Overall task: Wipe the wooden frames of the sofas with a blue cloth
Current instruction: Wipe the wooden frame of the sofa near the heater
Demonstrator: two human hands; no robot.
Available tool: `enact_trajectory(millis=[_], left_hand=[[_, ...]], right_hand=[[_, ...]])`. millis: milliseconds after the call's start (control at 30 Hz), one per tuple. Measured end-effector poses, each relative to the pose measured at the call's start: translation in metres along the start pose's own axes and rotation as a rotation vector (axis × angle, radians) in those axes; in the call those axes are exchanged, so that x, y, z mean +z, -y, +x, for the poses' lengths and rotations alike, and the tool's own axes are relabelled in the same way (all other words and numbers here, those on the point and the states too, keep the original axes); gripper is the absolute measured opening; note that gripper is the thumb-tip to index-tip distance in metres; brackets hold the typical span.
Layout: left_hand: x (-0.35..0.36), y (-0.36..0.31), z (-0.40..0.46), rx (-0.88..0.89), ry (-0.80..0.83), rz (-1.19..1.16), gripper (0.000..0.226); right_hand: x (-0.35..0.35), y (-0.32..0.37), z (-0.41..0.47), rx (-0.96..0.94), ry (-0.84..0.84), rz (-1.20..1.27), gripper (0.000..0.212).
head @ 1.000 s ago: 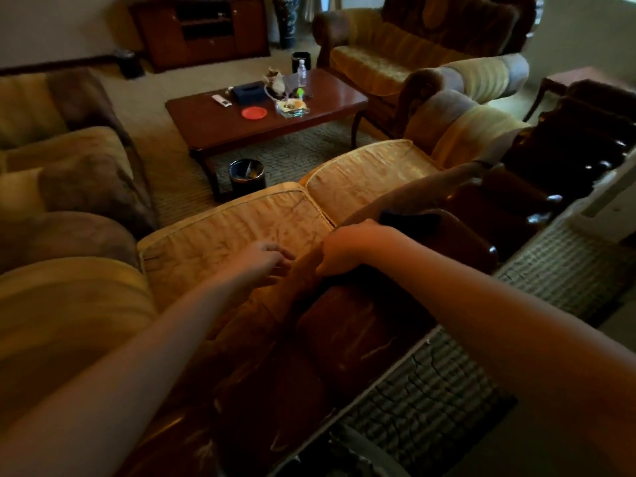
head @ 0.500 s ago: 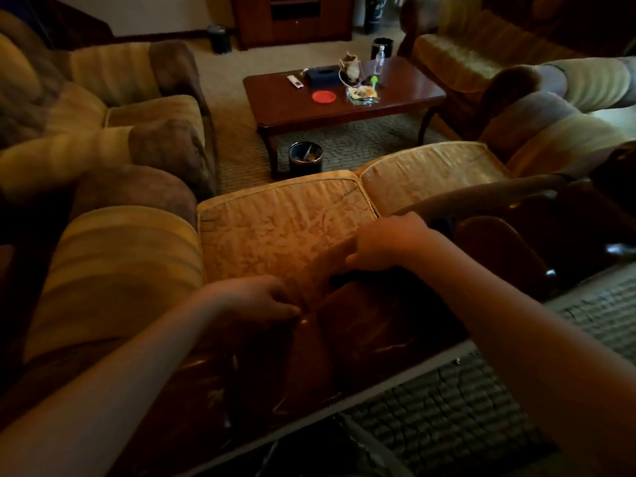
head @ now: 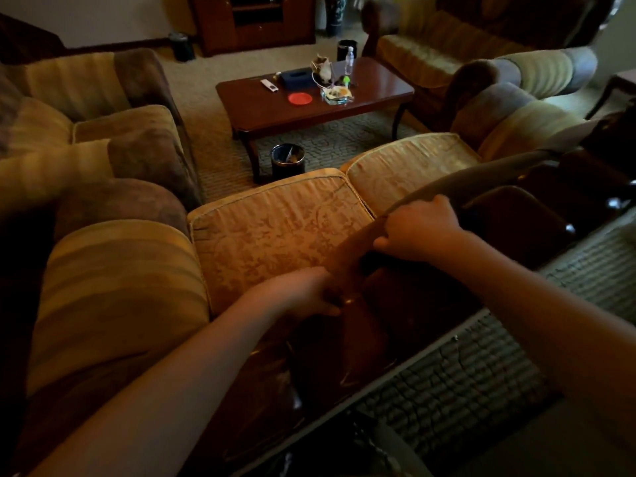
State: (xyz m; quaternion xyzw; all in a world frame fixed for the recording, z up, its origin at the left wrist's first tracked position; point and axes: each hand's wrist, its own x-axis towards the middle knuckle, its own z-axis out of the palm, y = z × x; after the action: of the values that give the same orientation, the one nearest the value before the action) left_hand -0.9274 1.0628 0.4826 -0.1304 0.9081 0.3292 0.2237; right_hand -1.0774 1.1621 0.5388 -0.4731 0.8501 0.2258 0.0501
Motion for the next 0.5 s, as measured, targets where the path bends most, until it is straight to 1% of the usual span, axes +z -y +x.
enact_trajectory(millis=[67,133,167,200,267,333,400,433,500], left_hand=[[-0.002,-0.003,0.002,0.011,-0.005,0.056,0.042],[-0.001,-0.004,0.004,0.017,0.005,0.075,0.045],[-0.001,-0.003,0.005,0.026,0.005,0.089,0.045],[-0.001,-0.002,0.007,0.026,0.006,0.116,0.042],[0.002,0.003,0.011,-0.008,0.015,0.177,0.036],[0.005,0.009,0.014,-0.010,0.024,0.200,0.033],[0.008,0.012,0.014,0.009,0.031,0.181,0.032],[0.008,0.013,0.015,0.015,0.034,0.176,0.033],[0.007,0.013,0.016,0.021,0.029,0.190,0.037]], right_hand=[[-0.005,0.004,0.019,0.092,0.198,-0.036,0.056],[0.001,0.029,0.030,0.069,0.348,-0.042,0.063],[0.006,0.043,0.030,0.048,0.356,-0.040,0.064],[0.012,0.054,0.028,0.027,0.320,-0.041,0.062],[0.019,0.067,0.010,-0.037,0.140,-0.036,0.050],[0.028,0.070,-0.018,-0.076,-0.157,0.043,0.045],[0.042,0.064,-0.041,-0.059,-0.467,0.166,0.046],[0.051,0.056,-0.049,-0.036,-0.583,0.214,0.045],[0.062,0.030,-0.058,0.028,-0.668,0.246,0.038]])
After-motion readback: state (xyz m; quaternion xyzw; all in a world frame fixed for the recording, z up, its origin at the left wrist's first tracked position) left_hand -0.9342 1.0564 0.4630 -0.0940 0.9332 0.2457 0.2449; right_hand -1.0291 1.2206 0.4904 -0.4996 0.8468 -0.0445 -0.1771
